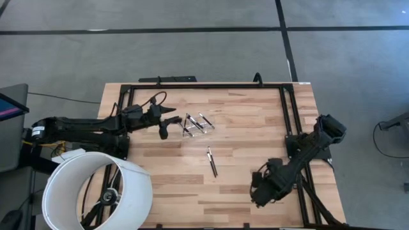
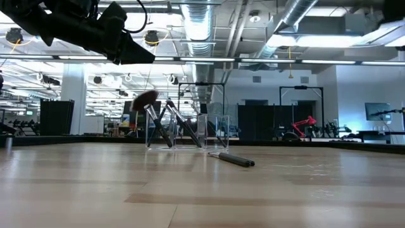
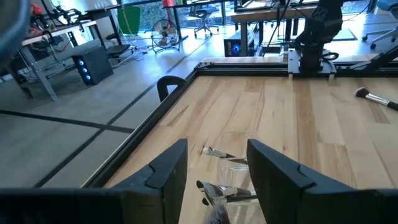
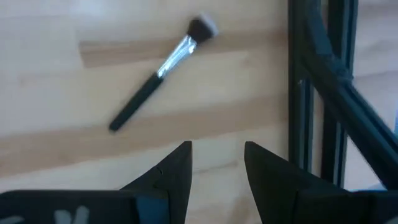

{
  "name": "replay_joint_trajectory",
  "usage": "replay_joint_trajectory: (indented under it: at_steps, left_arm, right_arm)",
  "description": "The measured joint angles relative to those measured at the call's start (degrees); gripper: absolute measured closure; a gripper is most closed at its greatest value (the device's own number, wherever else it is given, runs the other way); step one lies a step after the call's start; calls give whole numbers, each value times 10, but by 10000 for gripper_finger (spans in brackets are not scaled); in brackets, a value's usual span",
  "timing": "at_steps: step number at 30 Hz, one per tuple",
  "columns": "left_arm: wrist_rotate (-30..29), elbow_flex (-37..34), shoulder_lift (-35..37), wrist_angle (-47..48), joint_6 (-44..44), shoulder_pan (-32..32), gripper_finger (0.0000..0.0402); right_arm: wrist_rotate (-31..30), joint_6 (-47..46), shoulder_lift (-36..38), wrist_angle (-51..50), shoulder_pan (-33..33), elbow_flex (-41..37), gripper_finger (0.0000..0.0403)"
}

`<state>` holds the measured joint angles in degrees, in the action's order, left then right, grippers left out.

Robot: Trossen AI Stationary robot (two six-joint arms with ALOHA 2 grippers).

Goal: Put items in baskets/containers
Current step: Put the black powder brush into the transparent organizer

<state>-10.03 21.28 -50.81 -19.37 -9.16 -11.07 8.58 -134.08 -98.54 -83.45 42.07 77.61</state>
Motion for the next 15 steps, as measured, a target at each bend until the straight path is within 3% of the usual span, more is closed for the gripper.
replay_joint_trajectory:
  at_steps: [5, 9, 15]
  left_arm:
    - [0, 0, 0, -1, 4, 2, 238]
    - [0, 0, 0, -1, 4, 2, 238]
    - [0, 0, 0, -1, 4, 2, 238]
  right_arm:
    - [-73, 4, 0, 80, -2, -77, 264]
    - [-70, 6, 2, 144, -12, -142, 264]
    - [-57, 2, 2, 160, -21, -193, 264]
